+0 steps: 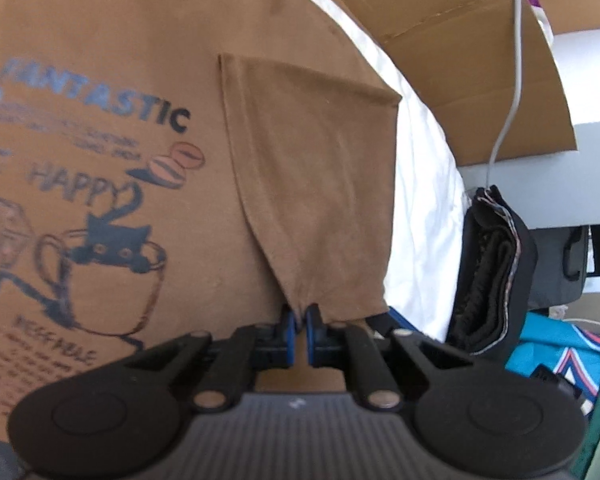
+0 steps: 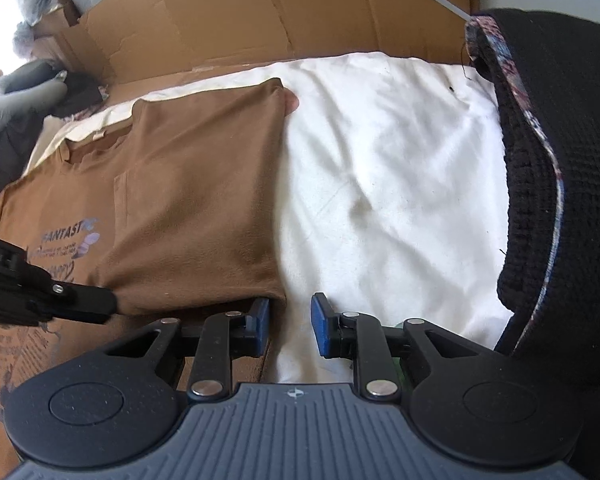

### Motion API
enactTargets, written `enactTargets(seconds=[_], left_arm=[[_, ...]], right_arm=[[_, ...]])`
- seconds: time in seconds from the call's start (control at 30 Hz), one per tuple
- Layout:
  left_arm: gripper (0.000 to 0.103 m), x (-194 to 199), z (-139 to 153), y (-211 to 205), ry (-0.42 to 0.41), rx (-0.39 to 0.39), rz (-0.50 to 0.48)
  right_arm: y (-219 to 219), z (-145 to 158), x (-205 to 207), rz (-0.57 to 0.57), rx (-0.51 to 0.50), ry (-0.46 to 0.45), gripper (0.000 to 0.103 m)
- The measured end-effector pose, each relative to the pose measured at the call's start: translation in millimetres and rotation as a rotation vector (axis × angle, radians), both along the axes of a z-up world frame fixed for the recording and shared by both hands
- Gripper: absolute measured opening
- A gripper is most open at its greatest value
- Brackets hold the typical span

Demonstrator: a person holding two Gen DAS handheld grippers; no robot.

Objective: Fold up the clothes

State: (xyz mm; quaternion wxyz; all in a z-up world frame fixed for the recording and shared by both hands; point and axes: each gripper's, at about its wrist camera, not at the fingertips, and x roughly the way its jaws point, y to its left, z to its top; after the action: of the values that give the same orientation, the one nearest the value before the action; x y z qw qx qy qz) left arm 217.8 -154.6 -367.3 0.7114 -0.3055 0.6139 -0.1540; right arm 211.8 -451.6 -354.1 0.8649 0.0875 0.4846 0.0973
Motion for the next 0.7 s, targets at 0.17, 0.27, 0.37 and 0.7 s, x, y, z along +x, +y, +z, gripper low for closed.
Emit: enactTargets(seconds=[0.17, 0.27, 0.37, 0.7], left_arm=[[0.006, -2, -12, 2, -0.004, 0.055, -0.042], [0.007, -1, -12, 3, -0.025, 0.061, -0.084], [0.009, 0, -1, 6, -0.059, 0.084, -0.123], [0.021, 32, 25, 26, -0.195, 0.168, -0.077]], right_arm=[[6, 2, -1, 0.031, -0.045, 0.004, 0.028], [5, 8, -5, 0.040, -0.059, 0.022, 0.028], [-4, 16, -11, 0.027, -0.008, 0.023, 0.029], [2, 33, 1, 0.009, 0.075, -0.054, 0.006]])
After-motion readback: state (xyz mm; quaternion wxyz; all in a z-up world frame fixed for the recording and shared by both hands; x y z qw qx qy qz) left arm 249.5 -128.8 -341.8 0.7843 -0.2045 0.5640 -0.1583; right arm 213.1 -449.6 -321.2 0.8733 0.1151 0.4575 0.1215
